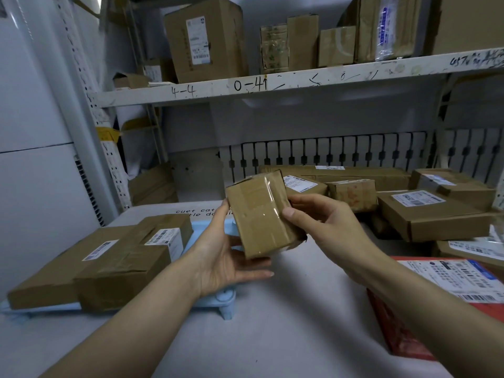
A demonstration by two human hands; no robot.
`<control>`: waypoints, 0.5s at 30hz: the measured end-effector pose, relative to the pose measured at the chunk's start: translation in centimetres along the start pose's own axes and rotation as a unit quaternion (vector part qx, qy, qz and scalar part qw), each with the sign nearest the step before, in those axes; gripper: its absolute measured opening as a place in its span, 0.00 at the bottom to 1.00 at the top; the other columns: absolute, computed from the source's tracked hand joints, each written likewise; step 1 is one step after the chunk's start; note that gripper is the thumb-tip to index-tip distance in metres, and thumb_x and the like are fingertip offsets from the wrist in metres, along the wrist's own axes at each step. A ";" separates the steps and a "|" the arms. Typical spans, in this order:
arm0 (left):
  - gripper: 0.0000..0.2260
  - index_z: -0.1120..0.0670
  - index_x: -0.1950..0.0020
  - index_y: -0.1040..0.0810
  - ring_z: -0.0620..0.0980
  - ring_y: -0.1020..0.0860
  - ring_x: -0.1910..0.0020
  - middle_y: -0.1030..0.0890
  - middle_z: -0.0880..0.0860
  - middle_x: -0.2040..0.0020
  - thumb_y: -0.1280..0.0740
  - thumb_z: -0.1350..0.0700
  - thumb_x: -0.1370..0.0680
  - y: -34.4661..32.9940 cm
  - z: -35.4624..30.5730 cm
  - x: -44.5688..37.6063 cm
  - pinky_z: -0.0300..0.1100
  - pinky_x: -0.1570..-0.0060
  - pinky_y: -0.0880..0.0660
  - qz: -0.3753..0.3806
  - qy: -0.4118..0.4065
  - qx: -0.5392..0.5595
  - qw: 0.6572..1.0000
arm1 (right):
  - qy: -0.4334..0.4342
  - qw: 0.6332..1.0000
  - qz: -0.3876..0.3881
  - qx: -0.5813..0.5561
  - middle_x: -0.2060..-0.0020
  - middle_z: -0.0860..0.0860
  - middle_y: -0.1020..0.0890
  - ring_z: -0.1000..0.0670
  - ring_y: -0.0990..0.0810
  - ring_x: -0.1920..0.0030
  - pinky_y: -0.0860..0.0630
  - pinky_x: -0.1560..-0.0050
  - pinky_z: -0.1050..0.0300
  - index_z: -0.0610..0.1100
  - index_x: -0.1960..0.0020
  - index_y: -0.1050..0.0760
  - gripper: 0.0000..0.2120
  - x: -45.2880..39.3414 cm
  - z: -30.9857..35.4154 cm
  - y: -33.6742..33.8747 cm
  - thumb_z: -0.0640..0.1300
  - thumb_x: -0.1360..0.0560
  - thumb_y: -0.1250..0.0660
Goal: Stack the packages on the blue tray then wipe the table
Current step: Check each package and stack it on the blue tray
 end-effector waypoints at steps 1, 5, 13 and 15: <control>0.41 0.58 0.36 0.22 0.64 0.18 0.50 0.18 0.65 0.42 0.44 0.25 0.28 0.0 0.0 -0.1 0.61 0.51 0.19 -0.001 -0.001 -0.003 1.000 | 0.001 1.000 -0.001 0.001 0.50 0.51 0.14 0.52 0.16 0.46 0.19 0.50 0.63 0.44 0.41 0.18 0.14 0.0 0.0 0.0 0.43 0.26 0.26; 0.40 0.62 0.36 0.24 0.64 0.16 0.50 0.18 0.65 0.43 0.43 0.27 0.27 -0.1 0.0 -0.2 0.60 0.53 0.19 -0.003 -0.010 -0.005 1.000 | 0.013 1.000 -0.005 0.021 0.50 0.52 0.14 0.52 0.16 0.47 0.20 0.48 0.62 0.46 0.40 0.19 0.15 0.0 -0.2 0.3 0.44 0.27 0.26; 0.36 0.55 0.36 0.22 0.58 0.15 0.52 0.16 0.60 0.46 0.44 0.28 0.26 0.1 0.1 -0.3 0.53 0.52 0.18 -0.038 -0.093 -0.094 0.990 | 0.007 0.996 0.035 0.083 0.48 0.58 0.18 0.57 0.19 0.48 0.19 0.50 0.61 0.54 0.33 0.26 0.30 0.2 0.3 0.2 0.45 0.33 0.21; 0.35 0.53 0.37 0.21 0.55 0.16 0.54 0.16 0.59 0.48 0.45 0.27 0.26 0.2 0.1 -0.4 0.49 0.54 0.19 -0.053 -0.126 -0.130 0.982 | 0.007 0.996 0.023 0.082 0.50 0.57 0.18 0.59 0.18 0.52 0.19 0.53 0.63 0.54 0.33 0.26 0.29 0.2 0.4 0.3 0.40 0.30 0.23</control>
Point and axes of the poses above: each hand's wrist, its own x-axis away from the middle knuckle, its own y-axis out of the back of the hand, z = x × y, the point moved 1 cm from there along -x, towards the middle knuckle
